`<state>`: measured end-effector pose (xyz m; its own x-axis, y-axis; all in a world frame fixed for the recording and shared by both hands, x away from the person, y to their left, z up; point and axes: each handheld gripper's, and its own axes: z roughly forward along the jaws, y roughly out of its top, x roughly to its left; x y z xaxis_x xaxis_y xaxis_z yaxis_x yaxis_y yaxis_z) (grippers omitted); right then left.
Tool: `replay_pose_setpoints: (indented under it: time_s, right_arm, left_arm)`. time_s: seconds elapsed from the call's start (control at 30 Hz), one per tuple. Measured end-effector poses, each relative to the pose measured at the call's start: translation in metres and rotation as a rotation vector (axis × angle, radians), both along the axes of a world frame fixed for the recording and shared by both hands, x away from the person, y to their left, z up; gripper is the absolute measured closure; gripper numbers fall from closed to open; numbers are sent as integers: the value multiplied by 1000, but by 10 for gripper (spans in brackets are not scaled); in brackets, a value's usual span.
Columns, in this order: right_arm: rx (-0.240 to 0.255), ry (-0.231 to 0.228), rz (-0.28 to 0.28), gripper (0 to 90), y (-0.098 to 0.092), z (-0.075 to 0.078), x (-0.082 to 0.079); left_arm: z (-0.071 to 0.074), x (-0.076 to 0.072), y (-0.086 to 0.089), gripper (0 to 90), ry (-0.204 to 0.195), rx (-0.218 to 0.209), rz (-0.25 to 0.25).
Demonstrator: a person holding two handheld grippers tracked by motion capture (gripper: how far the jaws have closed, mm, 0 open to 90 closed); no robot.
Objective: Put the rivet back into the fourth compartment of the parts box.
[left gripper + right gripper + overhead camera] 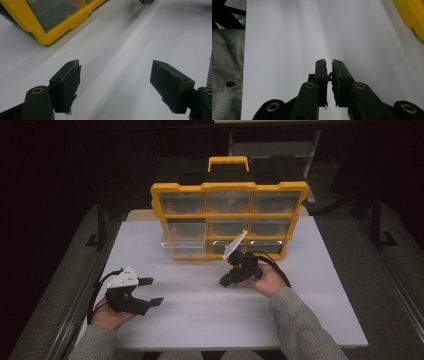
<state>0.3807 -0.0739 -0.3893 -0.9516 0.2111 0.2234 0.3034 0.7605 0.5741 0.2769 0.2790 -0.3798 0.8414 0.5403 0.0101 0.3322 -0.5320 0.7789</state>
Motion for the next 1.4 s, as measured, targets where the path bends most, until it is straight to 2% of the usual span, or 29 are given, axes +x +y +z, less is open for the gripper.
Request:
replay_pose_setpoints:
  time_s: [0.33, 0.37, 0.77, 1.27, 1.4]
  right_arm:
    - [11, -1, -4, 816, -5, 16, 4]
    - [12, -13, 0, 816, -6, 17, 5]
    - [31, -20, -22, 816, -14, 46, 9]
    - [48, -74, -7, 816, -17, 79, 16]
    - [51, -75, -12, 816, -17, 87, 17]
  left_arm:
    - [0, 0, 0, 239, 2, 1, 0]
    - [-1, 0, 0, 238, 5, -2, 2]
    - [0, 0, 0, 238, 1, 0, 1]
    - [-1, 0, 0, 238, 5, -1, 4]
    - [0, 0, 0, 238, 1, 2, 2]
